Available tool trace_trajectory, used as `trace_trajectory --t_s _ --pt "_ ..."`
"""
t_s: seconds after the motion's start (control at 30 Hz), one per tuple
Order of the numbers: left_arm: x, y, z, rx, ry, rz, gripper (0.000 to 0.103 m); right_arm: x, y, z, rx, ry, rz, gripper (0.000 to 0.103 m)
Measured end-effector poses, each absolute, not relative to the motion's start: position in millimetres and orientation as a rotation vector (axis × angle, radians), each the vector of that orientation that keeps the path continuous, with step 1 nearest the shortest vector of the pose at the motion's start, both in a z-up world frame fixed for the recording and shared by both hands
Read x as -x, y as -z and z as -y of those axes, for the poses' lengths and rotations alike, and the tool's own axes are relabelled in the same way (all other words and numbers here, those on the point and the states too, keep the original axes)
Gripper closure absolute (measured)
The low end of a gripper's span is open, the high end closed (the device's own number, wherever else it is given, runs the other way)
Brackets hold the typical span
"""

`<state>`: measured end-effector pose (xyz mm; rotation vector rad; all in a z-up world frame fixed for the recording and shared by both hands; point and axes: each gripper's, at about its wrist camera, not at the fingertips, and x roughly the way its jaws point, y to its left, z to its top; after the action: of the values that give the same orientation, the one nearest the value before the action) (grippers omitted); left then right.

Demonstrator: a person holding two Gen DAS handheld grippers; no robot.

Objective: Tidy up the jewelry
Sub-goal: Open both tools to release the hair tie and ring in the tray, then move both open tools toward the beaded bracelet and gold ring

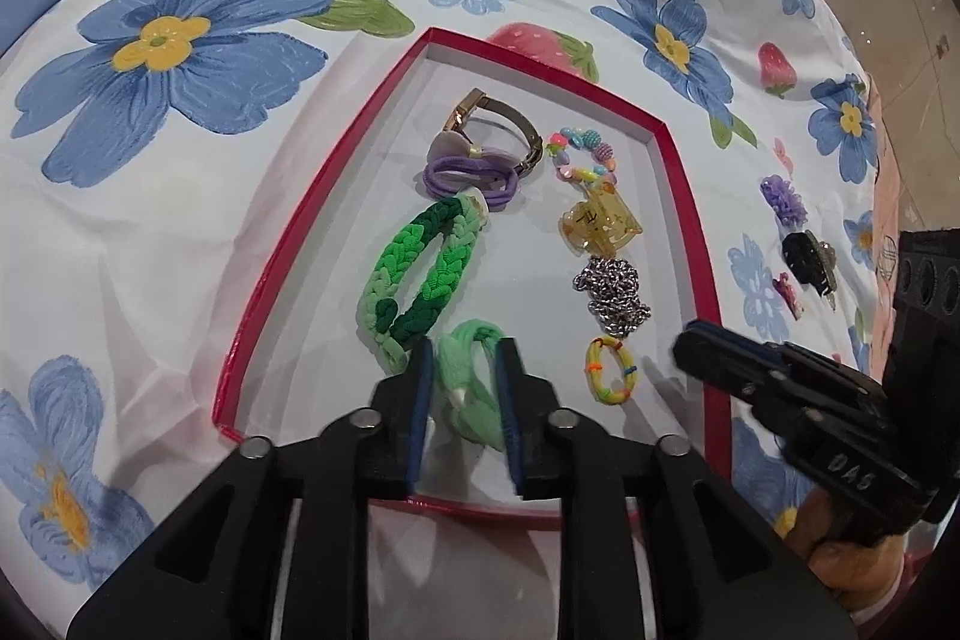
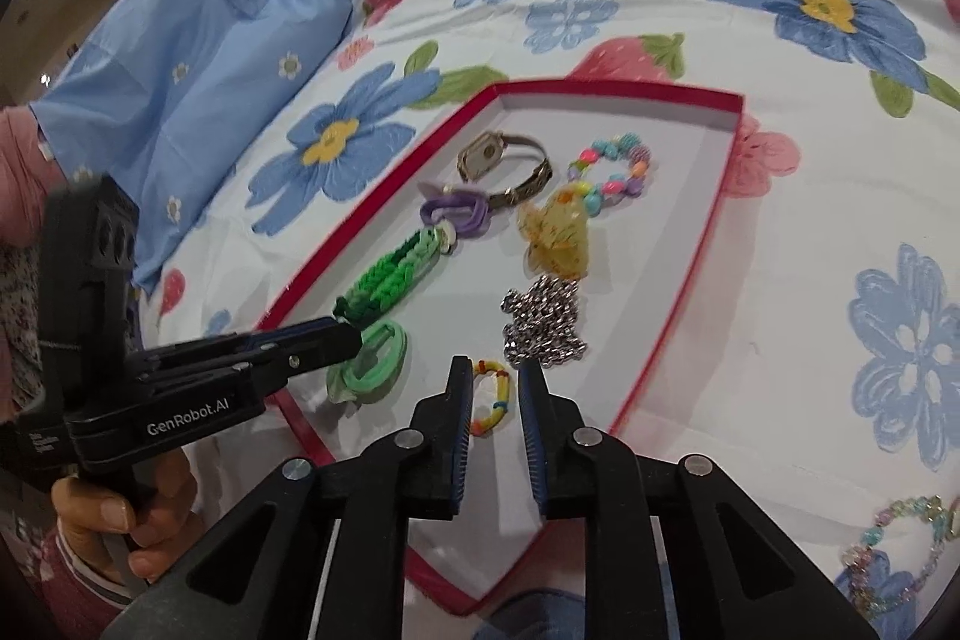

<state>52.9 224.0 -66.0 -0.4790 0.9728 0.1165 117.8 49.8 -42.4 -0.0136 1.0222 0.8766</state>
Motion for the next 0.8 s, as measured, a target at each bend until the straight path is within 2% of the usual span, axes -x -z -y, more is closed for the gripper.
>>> trace_trajectory --t_s 0.23,0.43,0.57,0.8 --pt "-40.6 47.0 -223.8 0.524 -0.111 -0.898 0.074 -116.2 21.8 -6.7 -0.088 -0.832 -0.948 0.079" --pt "-37.7 37.6 -210.3 0.525 -0.09 -0.876 0.074 -115.4 13.7 39.2 -0.15 -0.755 -0.911 0.077" --pt "-38.8 30.6 -191.8 0.507 -0.055 -0.872 0.074 -115.8 9.3 71.3 -0.195 -0.701 -0.892 0.07" --pt "-43.2 21.2 -157.6 0.462 0.009 -0.879 0.074 -113.2 5.7 120.5 -0.234 -0.611 -0.863 0.069"
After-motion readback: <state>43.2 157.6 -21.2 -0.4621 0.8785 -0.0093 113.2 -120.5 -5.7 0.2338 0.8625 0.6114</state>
